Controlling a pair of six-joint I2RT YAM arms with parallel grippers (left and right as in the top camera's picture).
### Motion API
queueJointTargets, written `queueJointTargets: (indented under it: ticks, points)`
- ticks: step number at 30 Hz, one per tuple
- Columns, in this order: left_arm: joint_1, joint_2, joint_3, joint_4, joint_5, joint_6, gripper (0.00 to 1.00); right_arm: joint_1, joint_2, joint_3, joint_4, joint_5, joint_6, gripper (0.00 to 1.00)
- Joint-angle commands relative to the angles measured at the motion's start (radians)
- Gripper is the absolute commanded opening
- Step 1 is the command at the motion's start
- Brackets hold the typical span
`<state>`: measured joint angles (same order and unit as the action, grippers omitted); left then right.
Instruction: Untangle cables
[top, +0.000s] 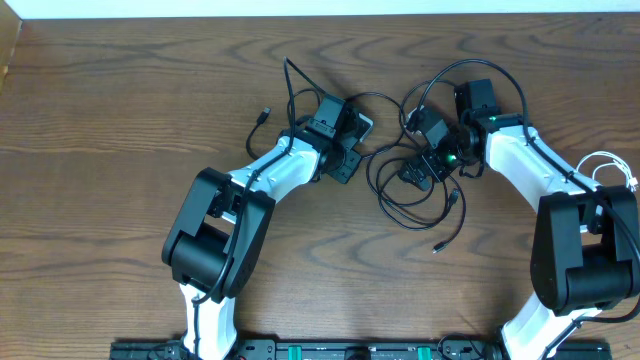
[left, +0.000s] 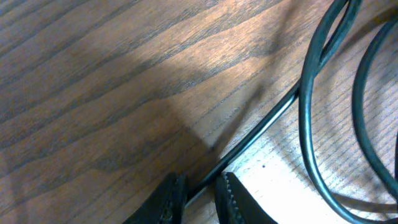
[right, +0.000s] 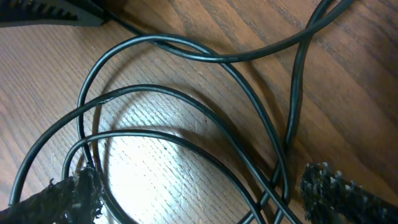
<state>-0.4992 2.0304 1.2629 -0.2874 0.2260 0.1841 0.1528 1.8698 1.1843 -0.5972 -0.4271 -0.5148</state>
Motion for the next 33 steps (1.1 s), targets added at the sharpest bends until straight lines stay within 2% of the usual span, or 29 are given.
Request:
queueJointTargets:
  ticks: [1,8,9,11,14,19,29,33]
  points:
    - [0.003,0.052,-0.009,-0.017,-0.021,0.002,0.19,0.011,-0.011,-0.005,0.003,-0.016,0.005,0.99]
    - [0.003,0.052,-0.009,-0.021,-0.018,-0.013,0.19,0.011,-0.011,-0.005,0.002,-0.01,0.005,0.99]
    - [0.003,0.052,-0.009,-0.021,-0.018,-0.013,0.1,0.011,-0.011,-0.005,0.002,0.005,0.005,0.99]
    - [0.003,0.052,-0.009,-0.023,-0.018,-0.016,0.08,0.011,-0.011,-0.005,0.002,0.01,0.005,0.99]
    - [0.004,0.035,-0.008,-0.043,-0.025,-0.052,0.07,0.011,-0.011,-0.005,0.003,0.01,0.005,0.99]
    - [0.005,-0.063,-0.008,-0.09,-0.139,-0.116,0.07,0.011,-0.011,-0.005,0.004,0.01,0.005,0.99]
    - [0.005,-0.276,-0.008,-0.201,-0.141,-0.119,0.07,0.013,-0.011,-0.008,0.024,0.008,0.006,0.99]
    - [0.005,-0.301,-0.008,-0.227,-0.141,-0.14,0.08,0.013,-0.011,-0.009,0.05,0.004,0.084,0.99]
